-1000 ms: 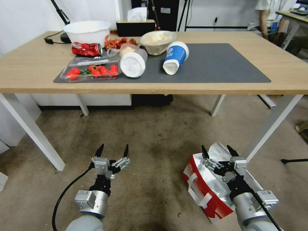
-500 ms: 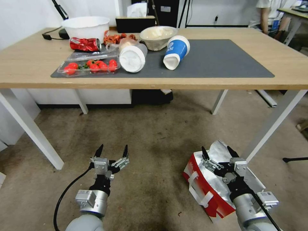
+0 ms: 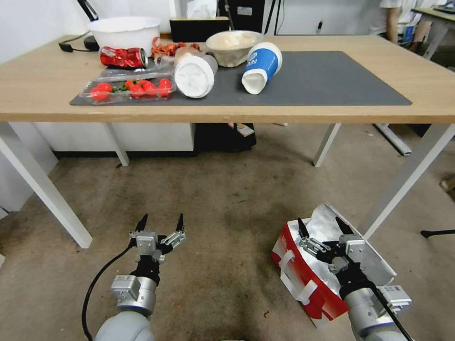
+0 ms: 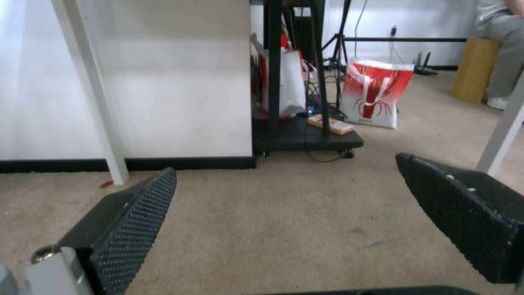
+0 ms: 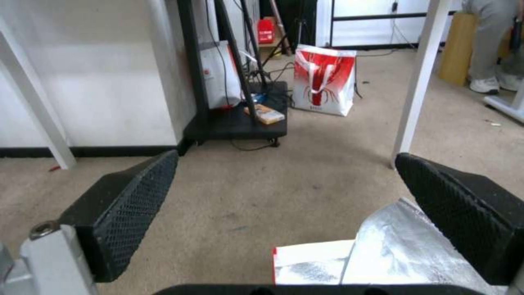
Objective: Pick up the food delivery bag from the floor and place it on the table.
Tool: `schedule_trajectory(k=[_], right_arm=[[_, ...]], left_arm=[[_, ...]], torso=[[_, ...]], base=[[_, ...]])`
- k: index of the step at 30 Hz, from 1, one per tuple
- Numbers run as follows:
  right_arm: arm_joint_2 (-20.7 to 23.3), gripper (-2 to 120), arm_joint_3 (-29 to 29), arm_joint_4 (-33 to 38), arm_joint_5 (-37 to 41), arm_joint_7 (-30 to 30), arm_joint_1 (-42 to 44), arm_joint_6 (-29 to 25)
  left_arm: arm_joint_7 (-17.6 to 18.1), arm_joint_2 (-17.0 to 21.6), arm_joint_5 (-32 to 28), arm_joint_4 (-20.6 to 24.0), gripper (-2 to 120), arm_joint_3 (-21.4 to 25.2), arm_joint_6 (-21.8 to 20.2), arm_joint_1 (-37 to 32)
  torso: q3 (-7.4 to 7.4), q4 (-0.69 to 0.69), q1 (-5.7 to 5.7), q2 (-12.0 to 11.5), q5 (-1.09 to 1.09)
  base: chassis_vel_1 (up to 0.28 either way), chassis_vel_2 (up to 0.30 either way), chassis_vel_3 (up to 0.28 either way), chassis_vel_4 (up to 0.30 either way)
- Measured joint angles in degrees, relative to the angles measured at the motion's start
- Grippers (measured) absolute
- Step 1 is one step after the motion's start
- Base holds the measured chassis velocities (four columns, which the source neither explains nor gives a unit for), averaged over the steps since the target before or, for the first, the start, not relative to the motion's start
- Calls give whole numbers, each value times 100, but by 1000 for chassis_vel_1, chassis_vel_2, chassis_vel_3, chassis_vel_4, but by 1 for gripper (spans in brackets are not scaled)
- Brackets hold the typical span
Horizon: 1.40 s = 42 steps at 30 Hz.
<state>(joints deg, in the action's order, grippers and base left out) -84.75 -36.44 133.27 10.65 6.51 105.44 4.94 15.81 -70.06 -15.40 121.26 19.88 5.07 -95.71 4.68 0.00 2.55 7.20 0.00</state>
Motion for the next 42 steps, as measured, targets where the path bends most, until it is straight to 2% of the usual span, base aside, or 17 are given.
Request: schedule_trajectory(k=[22,33,40,42], right_arm=[[-19,100,-3,-3,-75,23,48,-27],[-42,100,-12,-3,-100,24,64,-28],[20,100,-101,-76,-121,64,51,-76],[168,100,-342,-252,-108,397,-42,-372]], left_arm=[[3,-10,-13,-71,100,-3,23,28],[-7,15,-75,-111,100,-4,36,67],[-134,11,0,-215,100,-5,293,106],[-301,12,15,-248,100,-6,379,98]], torso=[[-466,0,-50,-512,0],[-467,0,-72,-598,0],[-467,-1,-72,-585,0],[-468,0,-71,-575,1]], base=[[0,0,0,0],[0,0,0,0],[0,0,0,0],[0,0,0,0]])
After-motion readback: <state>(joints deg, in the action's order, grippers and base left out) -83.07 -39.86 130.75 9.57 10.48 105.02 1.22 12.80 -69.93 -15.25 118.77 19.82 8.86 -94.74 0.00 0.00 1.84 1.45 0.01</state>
